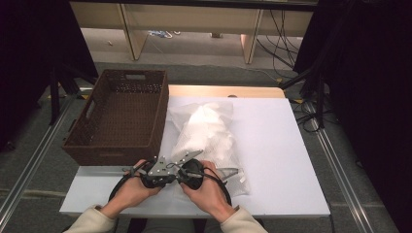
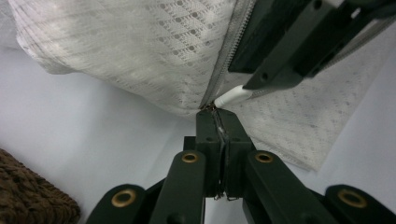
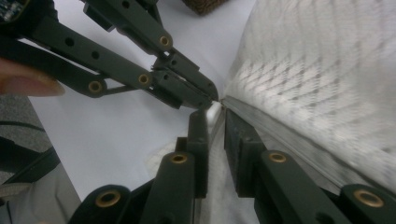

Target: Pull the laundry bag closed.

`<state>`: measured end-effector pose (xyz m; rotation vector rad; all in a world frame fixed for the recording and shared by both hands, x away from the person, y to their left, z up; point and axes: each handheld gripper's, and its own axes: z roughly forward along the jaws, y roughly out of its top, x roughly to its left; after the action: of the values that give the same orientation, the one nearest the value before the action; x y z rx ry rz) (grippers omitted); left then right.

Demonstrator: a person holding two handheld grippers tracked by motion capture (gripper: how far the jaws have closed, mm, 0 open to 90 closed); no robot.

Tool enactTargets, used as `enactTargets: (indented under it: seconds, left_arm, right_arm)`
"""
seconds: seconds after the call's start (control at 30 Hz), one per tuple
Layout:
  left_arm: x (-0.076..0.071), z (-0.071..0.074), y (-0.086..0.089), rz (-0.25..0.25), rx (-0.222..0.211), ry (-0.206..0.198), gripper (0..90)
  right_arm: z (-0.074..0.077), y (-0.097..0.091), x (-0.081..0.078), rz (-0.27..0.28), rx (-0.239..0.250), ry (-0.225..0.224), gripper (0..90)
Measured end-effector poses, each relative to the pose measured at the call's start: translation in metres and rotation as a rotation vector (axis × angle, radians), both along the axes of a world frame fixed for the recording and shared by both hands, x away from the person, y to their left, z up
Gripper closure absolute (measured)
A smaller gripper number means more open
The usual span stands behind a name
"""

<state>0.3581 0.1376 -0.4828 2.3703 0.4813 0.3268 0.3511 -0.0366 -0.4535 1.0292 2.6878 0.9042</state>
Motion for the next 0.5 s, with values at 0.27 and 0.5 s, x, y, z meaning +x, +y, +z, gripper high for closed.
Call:
enactTargets:
  seconds: [0.27,0.5]
  left_arm:
    - [0.0006,-0.0007,0.0002,0.007,-0.008,0.009,88.3]
    - [0.0010,-0.0003,0.0009,0.009,-0.002,0.011,88.9]
  right_arm:
    - [-0.0061,0.0031,0.0029,-0.007,-0.009,-0.004,83.3]
    - [-0.0090,0.0040,0.0043,-0.018,-0.005,-0.014,86.0]
